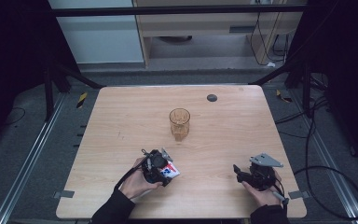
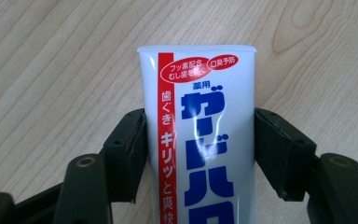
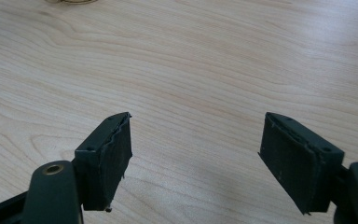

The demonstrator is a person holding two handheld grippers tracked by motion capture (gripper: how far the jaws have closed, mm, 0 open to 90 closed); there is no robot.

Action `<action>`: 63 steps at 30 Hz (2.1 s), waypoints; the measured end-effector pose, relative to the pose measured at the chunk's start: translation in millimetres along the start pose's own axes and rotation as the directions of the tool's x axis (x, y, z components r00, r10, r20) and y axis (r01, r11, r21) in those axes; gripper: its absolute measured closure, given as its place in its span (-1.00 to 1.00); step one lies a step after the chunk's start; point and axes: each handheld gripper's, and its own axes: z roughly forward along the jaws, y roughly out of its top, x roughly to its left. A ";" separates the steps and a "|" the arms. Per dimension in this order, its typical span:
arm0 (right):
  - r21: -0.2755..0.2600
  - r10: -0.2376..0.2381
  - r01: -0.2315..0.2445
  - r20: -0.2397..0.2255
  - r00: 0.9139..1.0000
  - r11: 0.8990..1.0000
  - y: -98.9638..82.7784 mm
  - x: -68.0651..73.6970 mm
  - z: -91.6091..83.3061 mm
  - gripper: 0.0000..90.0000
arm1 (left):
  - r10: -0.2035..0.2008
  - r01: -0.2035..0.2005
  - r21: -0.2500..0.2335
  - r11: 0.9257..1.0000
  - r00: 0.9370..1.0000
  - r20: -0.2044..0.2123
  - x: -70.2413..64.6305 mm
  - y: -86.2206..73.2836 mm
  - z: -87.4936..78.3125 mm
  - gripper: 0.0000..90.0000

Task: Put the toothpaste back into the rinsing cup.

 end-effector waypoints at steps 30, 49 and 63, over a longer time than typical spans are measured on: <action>0.002 0.002 -0.002 -0.003 1.000 1.000 0.2 -1.9 0.2 -0.44 | -0.034 0.033 -0.055 0.998 0.999 -0.015 1.8 -5.8 -21.2 0.55; -0.007 0.007 -0.007 0.008 1.000 1.000 -0.3 -3.4 -0.3 -0.43 | -0.130 0.090 -0.338 0.937 0.987 -0.095 9.6 -9.6 -77.7 0.60; -0.024 -0.001 0.002 0.021 1.000 1.000 -1.3 -3.2 0.1 -0.43 | -0.247 0.122 -0.530 0.839 0.954 -0.170 25.0 -2.5 -104.3 0.60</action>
